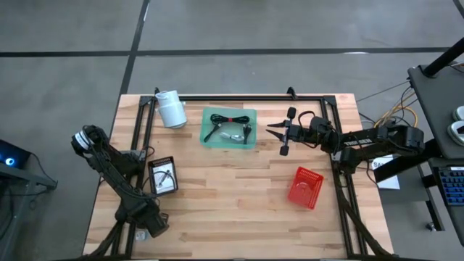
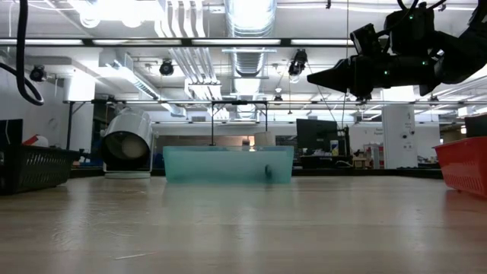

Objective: Pick and place items into bin
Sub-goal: Put the black charger adapter into the red bin

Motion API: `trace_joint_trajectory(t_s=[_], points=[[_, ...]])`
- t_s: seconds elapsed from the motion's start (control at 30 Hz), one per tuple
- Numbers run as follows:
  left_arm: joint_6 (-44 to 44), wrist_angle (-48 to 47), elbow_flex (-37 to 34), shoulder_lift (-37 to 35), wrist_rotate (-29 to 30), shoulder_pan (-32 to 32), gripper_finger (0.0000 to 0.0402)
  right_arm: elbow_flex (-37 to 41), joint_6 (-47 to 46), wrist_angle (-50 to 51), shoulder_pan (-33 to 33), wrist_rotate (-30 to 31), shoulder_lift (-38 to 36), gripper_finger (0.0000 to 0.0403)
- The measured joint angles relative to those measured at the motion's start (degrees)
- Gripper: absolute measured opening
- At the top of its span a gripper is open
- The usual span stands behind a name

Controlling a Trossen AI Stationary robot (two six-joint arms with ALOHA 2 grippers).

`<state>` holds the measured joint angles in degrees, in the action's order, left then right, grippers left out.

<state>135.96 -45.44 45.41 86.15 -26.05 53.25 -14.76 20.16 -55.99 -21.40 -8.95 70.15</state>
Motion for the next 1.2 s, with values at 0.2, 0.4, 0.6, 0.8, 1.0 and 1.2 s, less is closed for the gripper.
trace_joint_trajectory(t_s=[0.2, 0.4, 0.6, 0.8, 1.0, 1.2], points=[[-0.1, 0.0, 0.0, 0.0, 0.0, 0.0, 0.0185, 0.0, 0.0, 0.0, 0.0, 0.0, 0.0, 0.0066], [-0.4, 0.5, 0.0, 0.0, -0.1, 0.0, 0.0181, 0.0, 0.0, 0.0, 0.0, 0.0, 0.0, 0.0066], [-1.4, 2.3, 0.0, -0.1, -0.4, 0.0, 0.0142, 0.0, 0.0, 0.0, 0.0, 0.0, 0.0, 0.0066], [-2.7, 3.1, -0.1, -0.1, -0.4, 0.0, 0.0135, 0.0, 0.0, 0.0, 0.0, 0.0, 0.0, 0.0066], [-4.9, 3.0, -0.2, -0.1, -0.4, 0.0, 0.0135, 0.0, 0.0, 0.0, 0.0, 0.0, 0.0, 0.0066], [-7.4, 2.9, 0.0, -0.1, -0.1, 0.0, 0.0135, 0.0, 0.0, 0.0, 0.0, 0.0, 0.0, 0.0066]])
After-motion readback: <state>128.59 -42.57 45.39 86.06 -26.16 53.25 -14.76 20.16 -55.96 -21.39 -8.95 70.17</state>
